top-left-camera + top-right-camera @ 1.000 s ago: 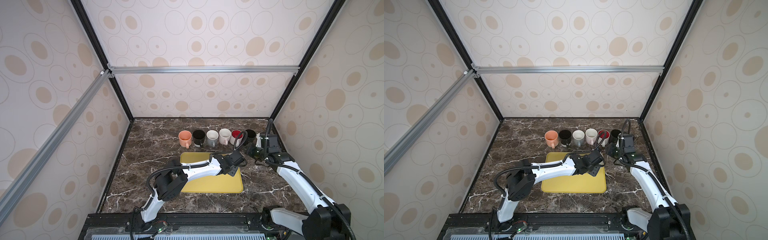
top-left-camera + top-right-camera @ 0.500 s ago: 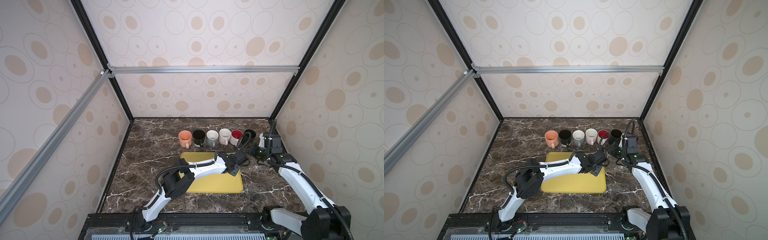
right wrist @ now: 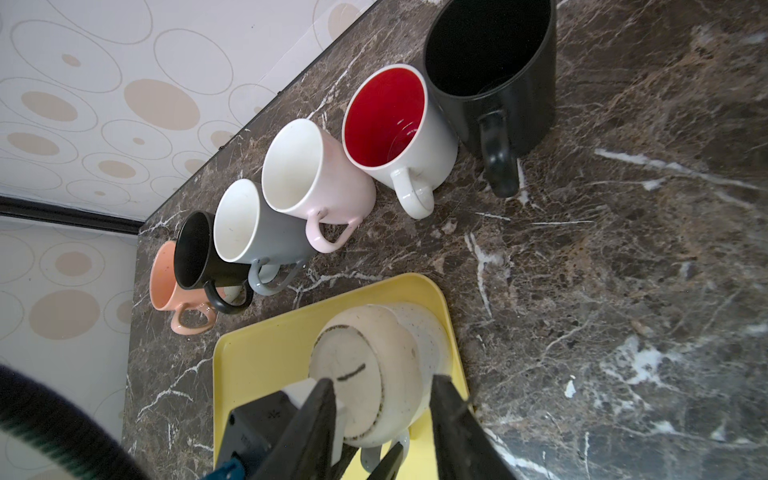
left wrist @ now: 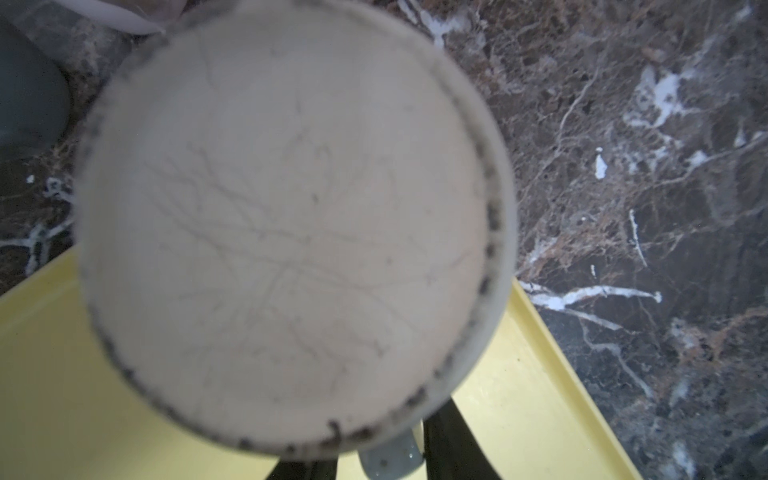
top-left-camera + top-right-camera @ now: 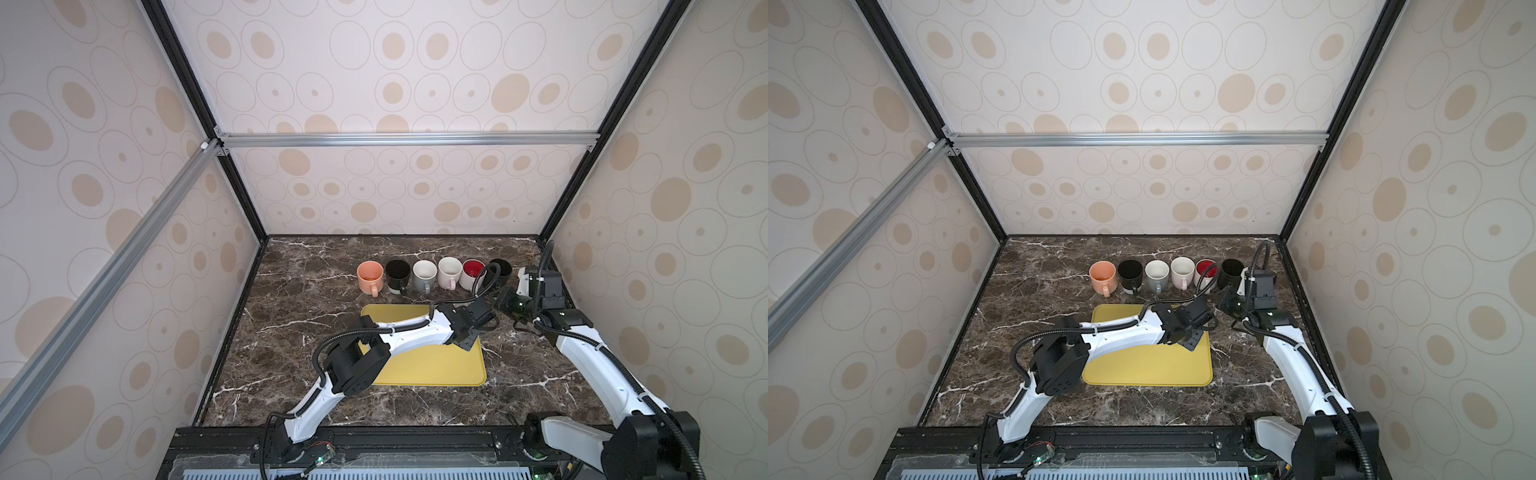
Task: Turn the mug right side up
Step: 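Lower the left gripper and close it on the cream mug's handle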
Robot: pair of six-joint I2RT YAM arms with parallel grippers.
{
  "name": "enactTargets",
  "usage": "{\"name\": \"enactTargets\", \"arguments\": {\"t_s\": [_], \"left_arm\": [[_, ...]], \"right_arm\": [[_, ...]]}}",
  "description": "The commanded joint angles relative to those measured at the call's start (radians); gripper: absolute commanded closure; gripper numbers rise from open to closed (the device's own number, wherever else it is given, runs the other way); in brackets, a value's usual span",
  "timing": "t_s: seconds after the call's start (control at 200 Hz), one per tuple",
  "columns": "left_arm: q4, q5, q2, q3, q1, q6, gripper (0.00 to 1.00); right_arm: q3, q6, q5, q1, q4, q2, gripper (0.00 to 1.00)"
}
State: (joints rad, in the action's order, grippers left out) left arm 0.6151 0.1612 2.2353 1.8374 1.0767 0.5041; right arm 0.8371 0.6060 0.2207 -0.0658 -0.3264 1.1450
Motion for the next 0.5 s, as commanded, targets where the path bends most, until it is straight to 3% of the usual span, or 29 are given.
{"name": "enactTargets", "arguments": {"t_s": [0.0,0.27,0.45,0.495], "left_arm": [[0.021,0.003,0.020,0.042,-0.015,0.003,0.70],[0.033,0.014,0.024,0.040,-0.020,0.002,0.81],[0.036,0.021,0.017,0.033,-0.022,-0.002,1.00],[0.041,0.024,0.017,0.033,-0.021,-0.003,1.00]], "right_arm": [[-0.017,0.011,0.018,0.004,0.016,-0.006,0.60],[-0.025,0.015,0.023,0.005,0.021,-0.018,0.60],[-0.026,0.018,0.042,0.005,0.024,-0.011,0.60],[-0.026,0.020,0.047,0.006,0.024,-0.008,0.61]]}}
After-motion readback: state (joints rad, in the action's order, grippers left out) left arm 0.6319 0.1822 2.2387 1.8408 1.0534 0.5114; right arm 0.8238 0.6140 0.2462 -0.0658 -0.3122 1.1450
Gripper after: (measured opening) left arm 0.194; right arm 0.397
